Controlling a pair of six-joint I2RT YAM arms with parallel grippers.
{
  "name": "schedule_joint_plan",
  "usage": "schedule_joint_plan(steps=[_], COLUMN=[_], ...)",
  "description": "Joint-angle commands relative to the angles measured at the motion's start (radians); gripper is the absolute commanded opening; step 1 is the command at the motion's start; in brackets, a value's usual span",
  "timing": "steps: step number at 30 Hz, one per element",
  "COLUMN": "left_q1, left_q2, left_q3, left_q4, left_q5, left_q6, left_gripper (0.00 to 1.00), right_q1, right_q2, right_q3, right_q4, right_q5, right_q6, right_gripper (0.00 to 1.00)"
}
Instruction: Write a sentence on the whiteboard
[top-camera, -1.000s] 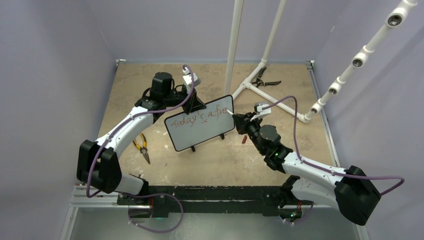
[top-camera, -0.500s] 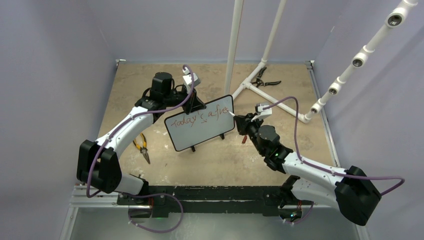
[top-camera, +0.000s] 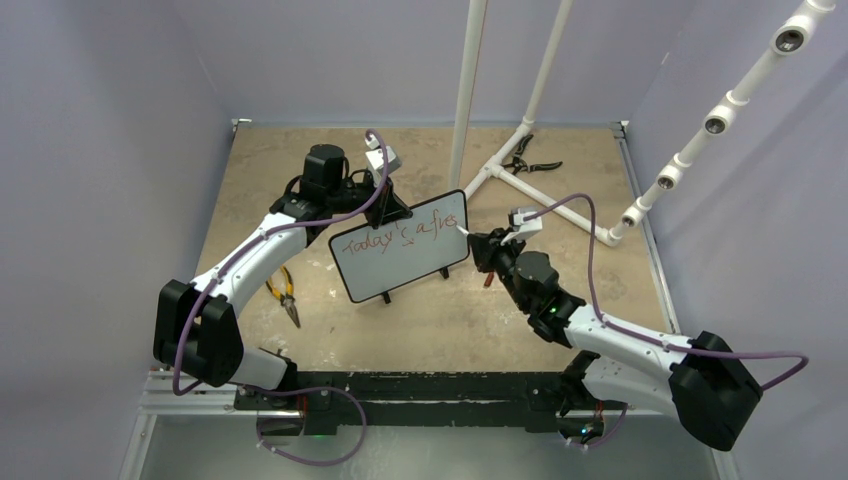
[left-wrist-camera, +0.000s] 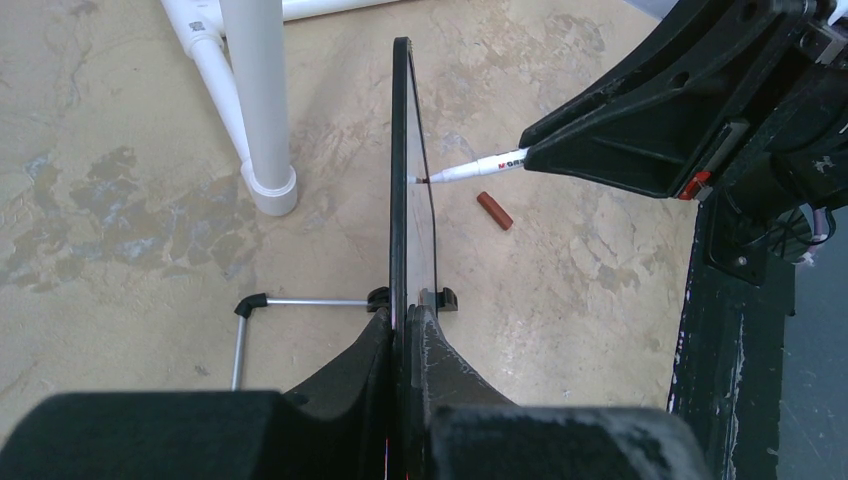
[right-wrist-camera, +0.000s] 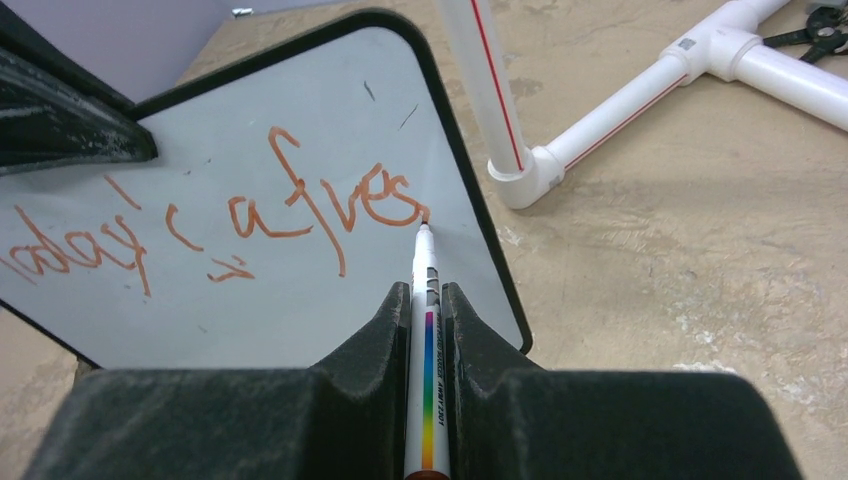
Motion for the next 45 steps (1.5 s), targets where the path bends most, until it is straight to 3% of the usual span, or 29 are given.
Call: schedule_joint_plan(steps=[1,6,12,28,45], left_q1=[-0.009,-0.009,-0.01,-0.011,-0.013], left_q2=[-0.024,-0.023,-0.023,-0.024,-0.024], left_q3=[-0.016,-0.015,-0.017,-0.017,-0.016], left_q4=[-0.009,-0.009,-0.006,-0.006,-0.008], left_q5=[0.038,0.038,0.039,0.038,0.038], left_q6=[0.016,0.016,0.014,0.014,0.016], left_gripper=[0.0,0.0,0.0,0.0,0.0], right_q1=[0.011,0.013,0.013,0.013,0.013], right_q2=[-0.02,-0.066,-0.121,-0.029,0.004], right_q3=[-0.01,-0.014,0.014,0.105,0.055], right_q4=[0.008,0.022,-0.006,0.084,0.004], right_q5=[-0.043,-0.077,0.022,0.037,0.087], right_q6=[-0.026,-0.041,-0.023,-0.073,-0.013], right_gripper=[0.0,0.0,0.0,0.0,0.0])
